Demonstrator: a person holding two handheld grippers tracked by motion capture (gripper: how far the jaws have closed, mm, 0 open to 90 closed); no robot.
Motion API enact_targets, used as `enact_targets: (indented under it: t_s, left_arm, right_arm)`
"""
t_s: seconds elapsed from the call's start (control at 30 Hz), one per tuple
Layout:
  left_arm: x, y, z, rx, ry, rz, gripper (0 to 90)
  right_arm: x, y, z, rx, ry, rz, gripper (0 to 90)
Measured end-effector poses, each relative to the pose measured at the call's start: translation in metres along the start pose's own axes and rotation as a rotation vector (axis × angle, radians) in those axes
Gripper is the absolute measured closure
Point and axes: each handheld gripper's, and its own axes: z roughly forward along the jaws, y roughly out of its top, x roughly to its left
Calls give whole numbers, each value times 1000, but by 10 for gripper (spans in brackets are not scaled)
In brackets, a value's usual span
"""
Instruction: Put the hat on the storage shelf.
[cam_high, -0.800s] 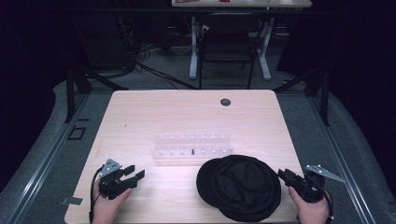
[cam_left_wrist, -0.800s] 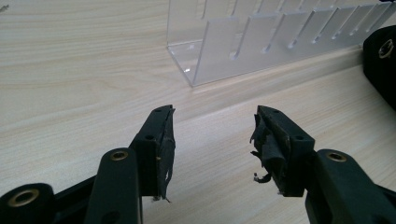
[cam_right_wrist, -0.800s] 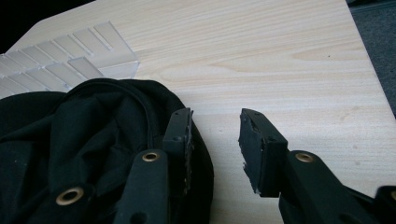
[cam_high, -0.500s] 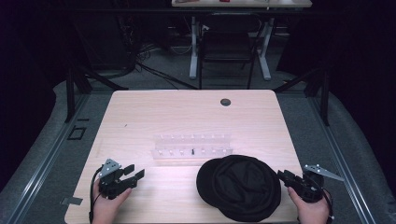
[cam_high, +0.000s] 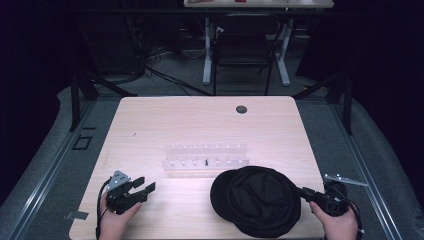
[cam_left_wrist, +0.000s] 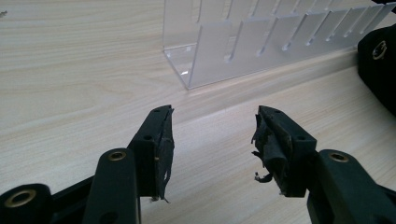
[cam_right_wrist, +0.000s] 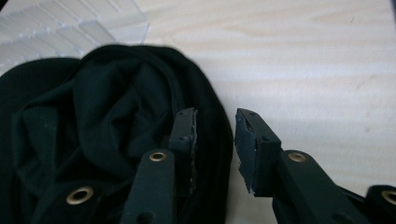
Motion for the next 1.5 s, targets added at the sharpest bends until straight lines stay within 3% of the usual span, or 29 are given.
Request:
enact_targets:
  t_s: [0.17,0.33,0.43,0.7,1.07,1.17,1.27,1.33,1.5]
  left_arm:
    - [-1,0,2,14,-7,11,469]
    - [-1,0,1,15,-5,12,470]
    - [-1,0,1,13,-4,10,470]
    - [0,0,0,18,-2,10,471]
    - [0,0,1,19,-3,9,472]
    - [-1,0,1,18,-3,6,472]
    - [-1,-1,2,16,-4,9,471]
    - [-1,0,2,16,-4,10,471]
    - [-1,-1,2,21,-6,10,472]
  right_arm:
    - [-4,1,0,75,9,36,666]
    - [-6,5,1,128,25,33,669]
    - [-4,11,5,178,34,27,755]
    - [-4,23,13,224,28,4,870]
    - [-6,38,14,234,20,-3,878]
    - [-4,43,16,314,25,-10,855]
    - [-4,45,18,345,20,-18,833]
    - [-2,48,21,399,11,-31,822]
    - [0,52,26,448,-7,-40,818]
